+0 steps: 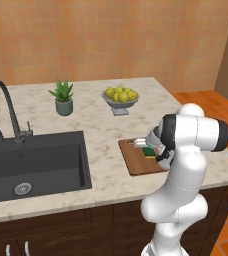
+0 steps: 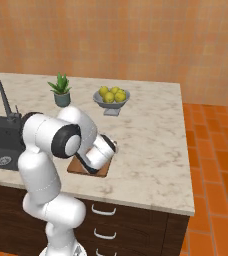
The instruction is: Pick up the sponge from the counter and clean the cutting board by briefly scrubbing or pressing down on the cutting board. Once finished, release the sponge.
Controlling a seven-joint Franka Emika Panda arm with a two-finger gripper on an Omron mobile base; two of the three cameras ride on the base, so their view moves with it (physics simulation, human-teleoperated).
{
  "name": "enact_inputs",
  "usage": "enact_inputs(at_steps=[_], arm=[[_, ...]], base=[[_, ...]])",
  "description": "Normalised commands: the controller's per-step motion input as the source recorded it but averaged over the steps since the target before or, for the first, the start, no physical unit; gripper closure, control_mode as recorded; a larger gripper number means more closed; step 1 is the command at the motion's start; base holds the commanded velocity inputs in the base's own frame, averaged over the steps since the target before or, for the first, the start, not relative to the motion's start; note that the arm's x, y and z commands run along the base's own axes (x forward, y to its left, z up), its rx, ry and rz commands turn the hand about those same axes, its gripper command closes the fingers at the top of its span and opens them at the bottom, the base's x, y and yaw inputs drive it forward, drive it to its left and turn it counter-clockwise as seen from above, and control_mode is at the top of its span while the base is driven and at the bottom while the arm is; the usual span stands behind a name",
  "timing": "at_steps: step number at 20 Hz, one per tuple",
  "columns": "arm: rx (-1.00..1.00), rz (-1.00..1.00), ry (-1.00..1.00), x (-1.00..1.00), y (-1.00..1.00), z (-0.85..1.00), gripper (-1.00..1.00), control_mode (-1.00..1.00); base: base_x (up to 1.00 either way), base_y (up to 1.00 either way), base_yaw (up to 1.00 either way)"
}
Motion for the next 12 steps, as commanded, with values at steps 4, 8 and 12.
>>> enact_inputs(at_steps=[4, 8, 12], arm=[[0.05, -0.02, 0.0, -0.62, 0.0, 0.0, 1.0, -1.0], [0.03, 0.0, 0.01, -0.6, 0.0, 0.0, 1.0, -1.0], [0.0, 0.0, 0.08, -0.5, 0.0, 0.0, 1.0, -1.0]], base=[[0.0, 0.0, 0.0], [0.0, 0.0, 0.0], [0.0, 0.0, 0.0]])
